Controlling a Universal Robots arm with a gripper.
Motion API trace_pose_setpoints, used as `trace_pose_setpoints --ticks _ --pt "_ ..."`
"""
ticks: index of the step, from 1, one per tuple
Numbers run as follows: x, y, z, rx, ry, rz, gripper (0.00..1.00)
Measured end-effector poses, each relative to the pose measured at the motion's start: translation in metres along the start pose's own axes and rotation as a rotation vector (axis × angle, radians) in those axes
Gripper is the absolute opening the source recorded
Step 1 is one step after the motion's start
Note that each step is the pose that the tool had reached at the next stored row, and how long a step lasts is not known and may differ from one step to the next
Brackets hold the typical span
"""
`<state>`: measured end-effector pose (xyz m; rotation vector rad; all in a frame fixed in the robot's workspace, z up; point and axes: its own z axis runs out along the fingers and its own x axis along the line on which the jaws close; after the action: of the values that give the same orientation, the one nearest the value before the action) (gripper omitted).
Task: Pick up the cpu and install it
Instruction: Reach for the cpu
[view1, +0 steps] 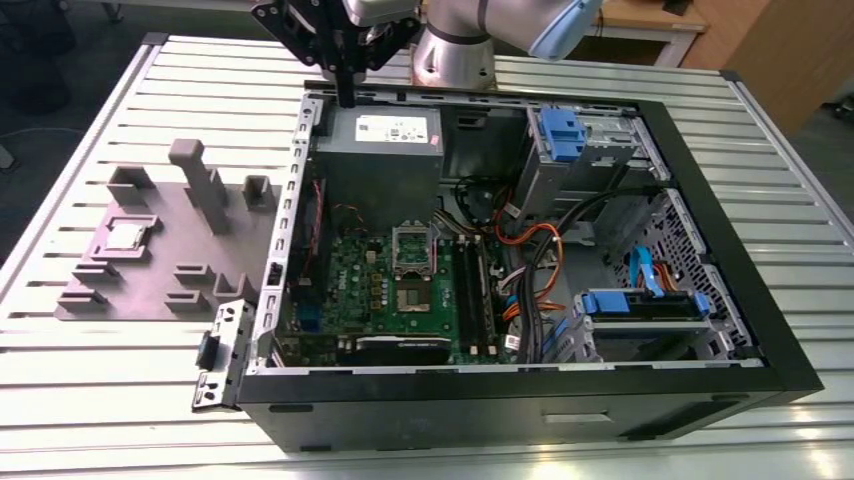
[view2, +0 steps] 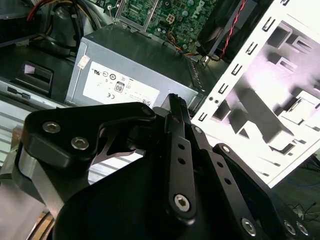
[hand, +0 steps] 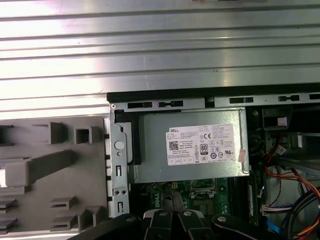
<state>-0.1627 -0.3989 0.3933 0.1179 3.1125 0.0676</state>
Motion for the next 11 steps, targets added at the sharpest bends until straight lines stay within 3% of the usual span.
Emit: trace_pose_setpoints --ticks 9,11 --pt "0.0016 -0.0001 -0.0001 0.0000 0.0000 0.000 0.11" --pt "0.0152 -0.0011 -0.0004 0.0000 0.0000 0.000 0.11"
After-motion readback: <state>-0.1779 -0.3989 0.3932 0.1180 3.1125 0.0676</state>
